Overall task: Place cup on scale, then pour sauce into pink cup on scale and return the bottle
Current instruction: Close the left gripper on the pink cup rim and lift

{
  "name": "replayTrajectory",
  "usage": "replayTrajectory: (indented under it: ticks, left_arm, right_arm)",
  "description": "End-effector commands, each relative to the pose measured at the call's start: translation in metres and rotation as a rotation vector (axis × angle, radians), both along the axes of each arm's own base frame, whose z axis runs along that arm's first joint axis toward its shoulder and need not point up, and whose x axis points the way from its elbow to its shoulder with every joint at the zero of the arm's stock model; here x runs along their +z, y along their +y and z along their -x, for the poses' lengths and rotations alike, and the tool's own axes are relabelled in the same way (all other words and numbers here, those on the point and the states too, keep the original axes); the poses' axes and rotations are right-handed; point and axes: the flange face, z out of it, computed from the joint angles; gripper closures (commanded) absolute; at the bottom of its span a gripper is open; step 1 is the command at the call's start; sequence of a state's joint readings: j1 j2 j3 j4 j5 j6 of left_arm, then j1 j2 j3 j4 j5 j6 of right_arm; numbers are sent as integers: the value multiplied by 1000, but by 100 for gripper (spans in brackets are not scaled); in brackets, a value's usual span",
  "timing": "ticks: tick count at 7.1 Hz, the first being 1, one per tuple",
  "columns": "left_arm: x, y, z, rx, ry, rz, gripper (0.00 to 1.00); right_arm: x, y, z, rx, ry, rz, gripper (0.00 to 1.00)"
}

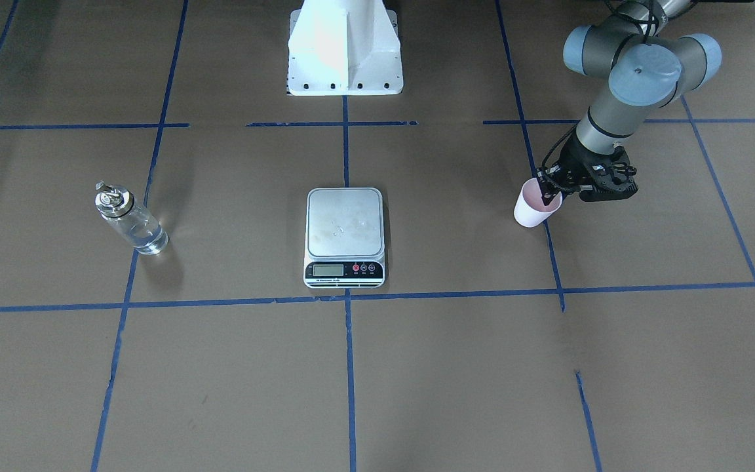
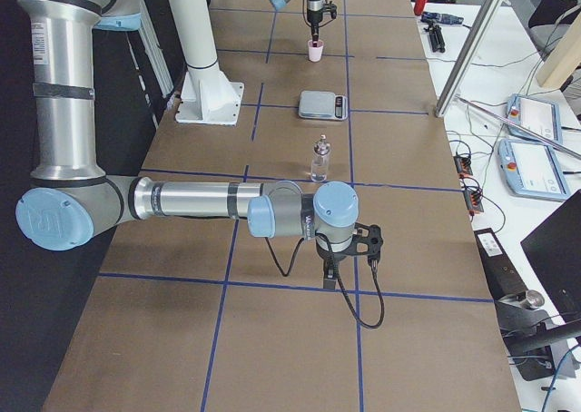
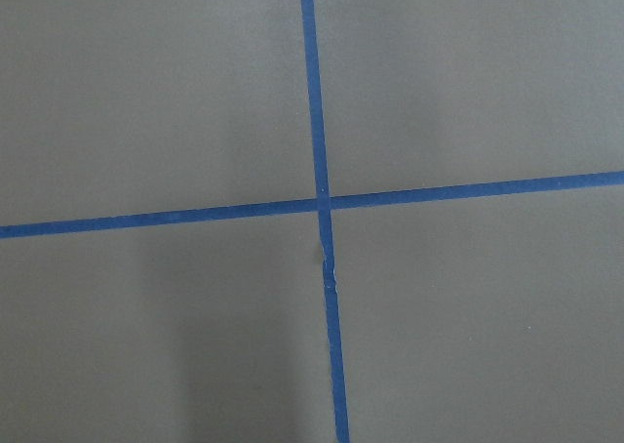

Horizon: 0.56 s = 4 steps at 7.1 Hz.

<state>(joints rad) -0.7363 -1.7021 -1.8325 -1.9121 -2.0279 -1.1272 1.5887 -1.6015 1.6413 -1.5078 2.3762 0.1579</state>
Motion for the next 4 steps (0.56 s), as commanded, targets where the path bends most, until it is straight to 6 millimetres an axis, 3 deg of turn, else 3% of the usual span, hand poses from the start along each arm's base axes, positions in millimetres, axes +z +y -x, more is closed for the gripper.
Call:
replayTrajectory:
  ticks: [1,2,4]
  left_arm:
    - [0,1,-1,2,0,-1,82]
    - [-2,2,0,2,2,-3,100]
    - [-24,10,10,-7,36,-2,100]
  right_arm:
    - [-1,1,0,0,-1,-1,0]
    - [-1,1,0,0,-1,-1,0]
    - [-1,1,0,0,-1,-1,0]
